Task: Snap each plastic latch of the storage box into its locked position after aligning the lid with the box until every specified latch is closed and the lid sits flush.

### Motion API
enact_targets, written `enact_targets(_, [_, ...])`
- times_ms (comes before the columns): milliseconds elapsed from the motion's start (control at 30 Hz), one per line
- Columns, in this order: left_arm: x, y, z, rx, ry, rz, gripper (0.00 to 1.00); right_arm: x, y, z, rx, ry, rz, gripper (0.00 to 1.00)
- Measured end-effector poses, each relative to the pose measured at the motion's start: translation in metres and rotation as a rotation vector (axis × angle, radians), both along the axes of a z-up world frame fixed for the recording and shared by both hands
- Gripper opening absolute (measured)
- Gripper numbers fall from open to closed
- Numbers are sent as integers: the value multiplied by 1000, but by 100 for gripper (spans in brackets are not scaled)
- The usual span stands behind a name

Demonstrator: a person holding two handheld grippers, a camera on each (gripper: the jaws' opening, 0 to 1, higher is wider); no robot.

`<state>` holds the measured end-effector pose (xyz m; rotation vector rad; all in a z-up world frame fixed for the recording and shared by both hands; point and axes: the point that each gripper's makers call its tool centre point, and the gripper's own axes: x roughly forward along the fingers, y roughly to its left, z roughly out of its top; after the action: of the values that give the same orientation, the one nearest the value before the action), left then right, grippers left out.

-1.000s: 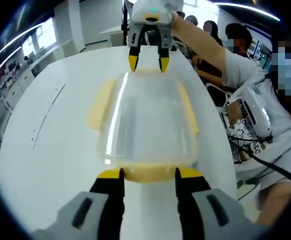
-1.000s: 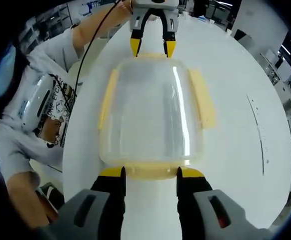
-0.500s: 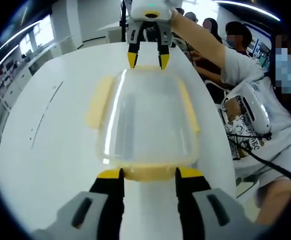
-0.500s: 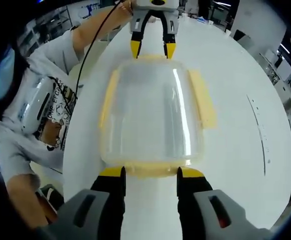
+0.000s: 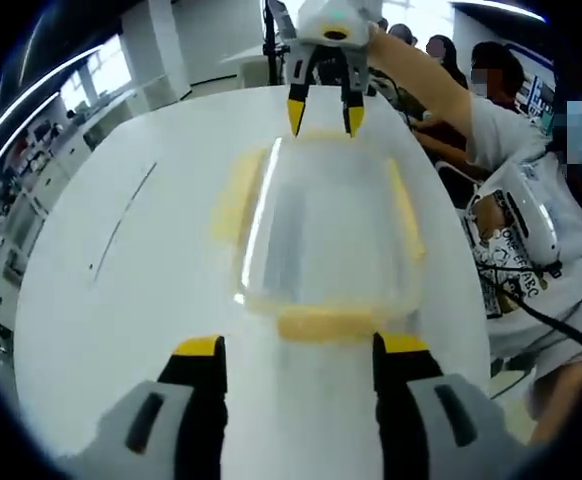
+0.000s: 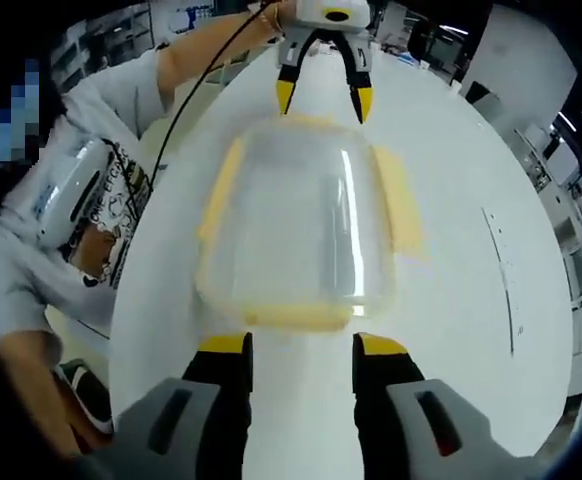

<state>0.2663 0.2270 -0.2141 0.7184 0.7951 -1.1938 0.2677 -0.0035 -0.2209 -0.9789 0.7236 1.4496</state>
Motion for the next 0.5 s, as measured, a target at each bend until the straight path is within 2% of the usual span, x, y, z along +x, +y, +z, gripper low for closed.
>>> enact_targets(33, [7, 7, 4, 33, -72, -29, 34, 1, -4, 0, 3, -15, -2, 34])
enact_targets(67, [6, 9, 5, 36, -80, -31, 36, 2, -6, 1, 9, -20, -5, 34])
enact_targets(100, [3, 9, 5, 24, -60, -17, 39, 3, -7, 1, 16, -21, -8, 34])
enact_targets(133, [3, 10, 8, 3, -31, 14, 39, 2, -8, 3, 31, -22, -12, 34])
enact_targets(267, [6, 6, 16, -6, -71, 7, 36, 3, -7, 9, 87, -48, -10, 28])
enact_targets(400, [2, -28, 38, -50, -109, -44, 33, 5, -5, 18, 157, -83, -9, 27])
enact_targets(500, [-5, -55, 45, -53, -99, -99, 31, 5, -3, 21, 191, -106, -4, 26])
